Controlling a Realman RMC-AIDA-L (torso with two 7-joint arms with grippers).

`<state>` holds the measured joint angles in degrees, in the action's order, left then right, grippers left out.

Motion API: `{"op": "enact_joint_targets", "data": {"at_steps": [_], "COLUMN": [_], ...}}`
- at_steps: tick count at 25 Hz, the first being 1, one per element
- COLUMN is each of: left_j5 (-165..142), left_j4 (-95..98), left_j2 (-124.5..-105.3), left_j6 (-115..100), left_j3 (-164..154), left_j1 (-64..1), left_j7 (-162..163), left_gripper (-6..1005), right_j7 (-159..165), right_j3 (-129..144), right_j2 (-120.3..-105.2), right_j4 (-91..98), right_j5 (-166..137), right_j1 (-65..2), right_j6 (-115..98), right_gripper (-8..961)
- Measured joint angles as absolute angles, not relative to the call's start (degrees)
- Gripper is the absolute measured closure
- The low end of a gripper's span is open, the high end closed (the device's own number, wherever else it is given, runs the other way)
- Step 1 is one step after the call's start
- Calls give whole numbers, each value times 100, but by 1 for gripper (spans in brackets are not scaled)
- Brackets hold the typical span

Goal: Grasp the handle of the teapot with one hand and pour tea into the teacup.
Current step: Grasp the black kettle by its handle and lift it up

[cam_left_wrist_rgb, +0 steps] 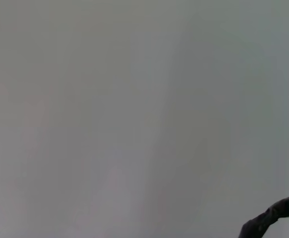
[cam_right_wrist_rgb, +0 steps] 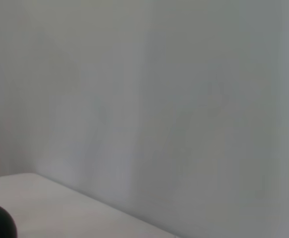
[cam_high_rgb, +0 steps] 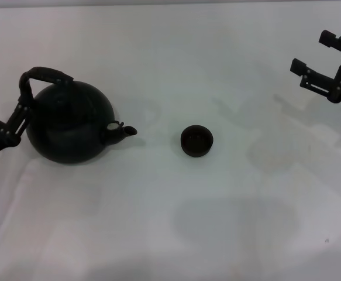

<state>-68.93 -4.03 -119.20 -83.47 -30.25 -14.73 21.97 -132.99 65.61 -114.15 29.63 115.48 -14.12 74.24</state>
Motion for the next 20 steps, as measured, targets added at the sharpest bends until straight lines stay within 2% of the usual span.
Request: {"op": "enact_joint_targets", "data": {"at_steps": [16, 20], "left_j5": [-7134, -7163], "left_j4": [-337, -326], "left_j2": [-11877, -11882], "left_j6": [-7783, -7737], "left_j3": [-3032, -3032], "left_j1": [-1879, -1902], "left_j7": [2612, 2662], "left_gripper": [273, 335], "right_j7": [-13447, -13447], "right_j3": [6546, 6547], "right_j2": [-11417, -11404], "right_j4": [2962, 2962], "right_j5": [11549, 11549], "right_j1": [-1477, -1518], "right_j6": [7136, 6999], "right_gripper": [89, 89]}}
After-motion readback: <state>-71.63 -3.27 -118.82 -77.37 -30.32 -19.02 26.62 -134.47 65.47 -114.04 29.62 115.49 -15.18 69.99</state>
